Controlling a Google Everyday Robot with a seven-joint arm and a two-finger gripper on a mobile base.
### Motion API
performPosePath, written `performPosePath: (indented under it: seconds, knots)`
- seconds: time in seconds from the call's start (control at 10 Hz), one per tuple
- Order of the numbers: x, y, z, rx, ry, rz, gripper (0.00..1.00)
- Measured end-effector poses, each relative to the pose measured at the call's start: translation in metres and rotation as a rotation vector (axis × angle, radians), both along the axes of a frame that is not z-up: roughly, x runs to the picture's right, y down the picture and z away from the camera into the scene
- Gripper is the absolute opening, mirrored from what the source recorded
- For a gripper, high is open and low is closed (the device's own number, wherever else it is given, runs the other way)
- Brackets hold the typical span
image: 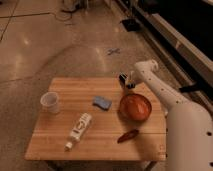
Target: Place the eraser on the white sponge
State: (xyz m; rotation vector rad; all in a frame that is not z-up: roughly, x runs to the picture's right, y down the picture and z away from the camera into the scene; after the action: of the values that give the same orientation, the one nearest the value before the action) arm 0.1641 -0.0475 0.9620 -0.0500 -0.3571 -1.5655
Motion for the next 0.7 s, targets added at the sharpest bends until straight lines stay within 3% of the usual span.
performPosePath:
  seconds: [0.2,0.4,0.6,0.7]
  knots:
    - [-0.016,0.006,-0.035,-0.032,-0.059,0.018,0.0]
    - [-0.033,0.013,-0.083,-0.058,-0.137,0.034,0.0]
    - [-0.05,0.022,-0.122,-0.059,-0.201,0.024,0.0]
    - [-0.058,0.026,-0.132,-0.052,-0.221,0.017,0.0]
